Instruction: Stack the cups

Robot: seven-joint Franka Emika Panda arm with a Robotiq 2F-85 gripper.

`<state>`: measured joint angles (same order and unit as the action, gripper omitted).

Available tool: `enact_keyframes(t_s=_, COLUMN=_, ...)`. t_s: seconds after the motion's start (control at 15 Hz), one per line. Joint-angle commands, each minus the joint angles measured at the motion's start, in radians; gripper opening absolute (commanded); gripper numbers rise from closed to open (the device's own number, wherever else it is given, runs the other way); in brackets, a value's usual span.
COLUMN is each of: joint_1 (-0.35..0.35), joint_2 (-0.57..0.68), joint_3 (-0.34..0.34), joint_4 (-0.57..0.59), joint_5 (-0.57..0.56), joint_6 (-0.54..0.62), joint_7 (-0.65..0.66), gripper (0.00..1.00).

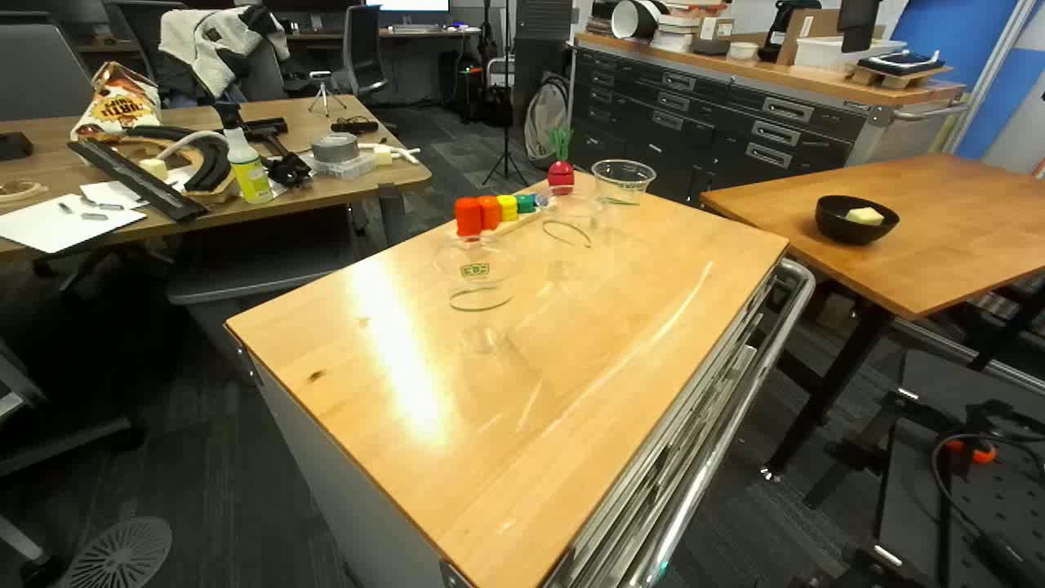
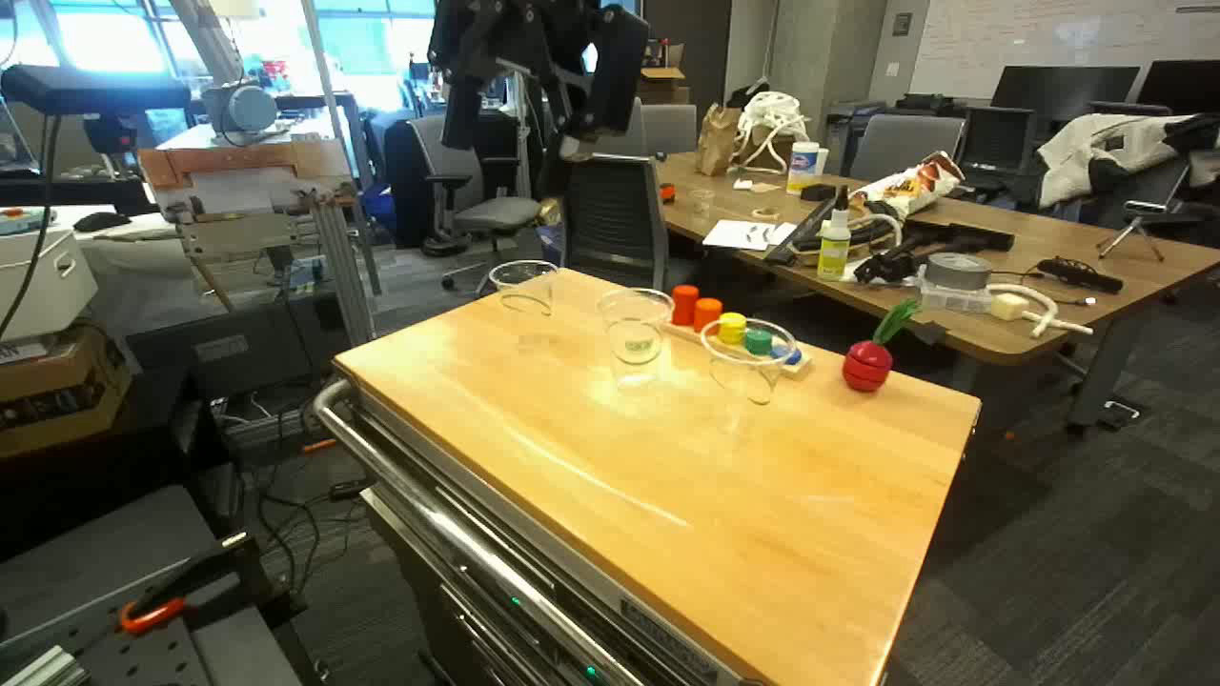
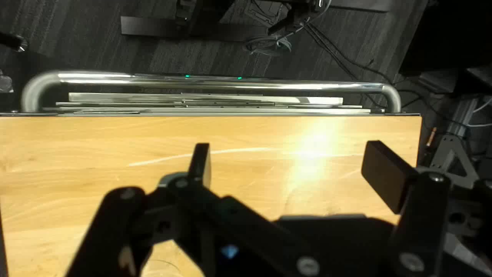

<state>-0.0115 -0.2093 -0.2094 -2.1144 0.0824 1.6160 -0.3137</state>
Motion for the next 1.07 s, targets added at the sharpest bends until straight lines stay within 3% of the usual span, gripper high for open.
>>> enact_keyframes(t_s=0.0, joint_1=-0.027, joint_2=0.002, joint_3=0.025, joint_4=0.004, joint_5=0.004, joint_6=-0.002, joint_7=-0.004, gripper=1.00)
enact_keyframes(t_s=0.53, joint_1=-0.033, joint_2=0.010, joint_3=0.025, joint_4=0.025, joint_5=-0.006, joint_6=0.019, joint_7=0.004, gripper=1.00)
enact_keyframes(t_s=1.0, joint_1=-0.094, joint_2=0.133, joint_3=0.007, joint_4=0.167, joint_5=-0.009, joint_6=0.100, joint_7=0.073, gripper=1.00)
